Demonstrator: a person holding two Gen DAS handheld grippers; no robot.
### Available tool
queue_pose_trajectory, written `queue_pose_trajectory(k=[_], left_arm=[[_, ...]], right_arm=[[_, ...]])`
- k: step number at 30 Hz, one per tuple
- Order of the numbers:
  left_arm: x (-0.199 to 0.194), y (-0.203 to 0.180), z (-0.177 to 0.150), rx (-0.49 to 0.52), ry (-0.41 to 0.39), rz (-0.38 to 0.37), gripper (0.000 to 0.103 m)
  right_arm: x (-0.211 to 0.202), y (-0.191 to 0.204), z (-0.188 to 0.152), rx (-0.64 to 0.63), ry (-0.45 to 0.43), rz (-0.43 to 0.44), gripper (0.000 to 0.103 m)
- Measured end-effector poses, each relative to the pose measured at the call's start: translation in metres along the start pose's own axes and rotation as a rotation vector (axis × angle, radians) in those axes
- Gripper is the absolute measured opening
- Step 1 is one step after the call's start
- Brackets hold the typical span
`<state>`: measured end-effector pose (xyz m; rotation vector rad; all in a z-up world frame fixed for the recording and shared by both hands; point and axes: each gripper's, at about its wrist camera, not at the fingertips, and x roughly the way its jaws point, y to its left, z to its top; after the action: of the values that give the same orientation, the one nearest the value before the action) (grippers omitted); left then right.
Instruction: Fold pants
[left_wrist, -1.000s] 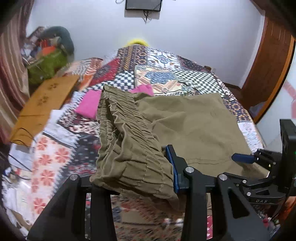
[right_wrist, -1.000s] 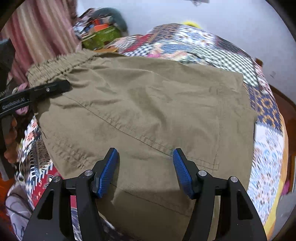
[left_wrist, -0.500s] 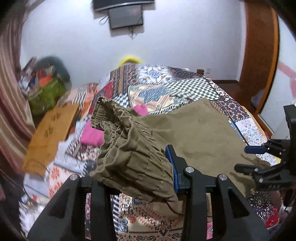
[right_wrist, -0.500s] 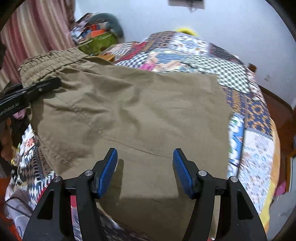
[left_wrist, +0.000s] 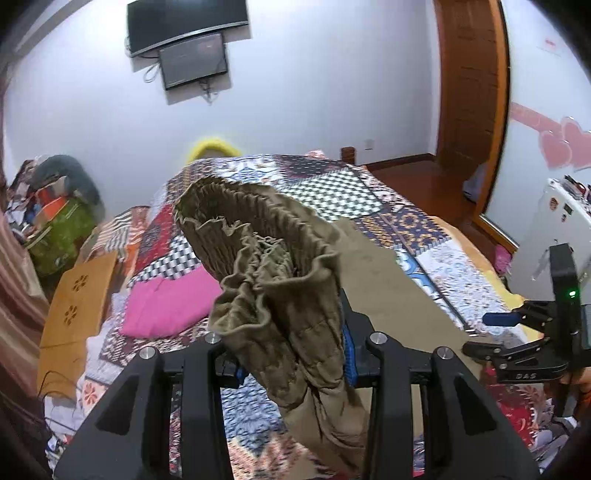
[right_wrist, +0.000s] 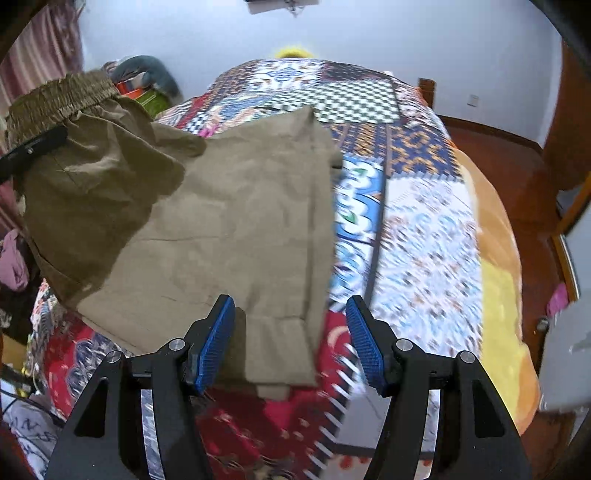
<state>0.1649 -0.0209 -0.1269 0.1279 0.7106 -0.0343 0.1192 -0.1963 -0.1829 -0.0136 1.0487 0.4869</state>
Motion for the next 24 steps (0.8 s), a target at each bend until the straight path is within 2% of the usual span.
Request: queue_pose_trajectory(k=[5, 16, 24], left_arm=[[0.009, -0.020, 0.007, 0.031, 0.009, -0.037, 0.038], [0.033, -0.053, 0.014, 0.031, 0.088, -0.196, 0.034], [0.048, -0.074, 0.012, 0.057, 0.134, -0.237, 0.033]], right_arm=[[0.005, -0.013, -0.012, 0.059, 0.013, -0.012, 0.059], [-0.001, -0.021, -0.023, 0.085, 0.009, 0.009, 0.059], [0.001, -0.022, -0.023, 0.091, 0.014, 0.012, 0.059]])
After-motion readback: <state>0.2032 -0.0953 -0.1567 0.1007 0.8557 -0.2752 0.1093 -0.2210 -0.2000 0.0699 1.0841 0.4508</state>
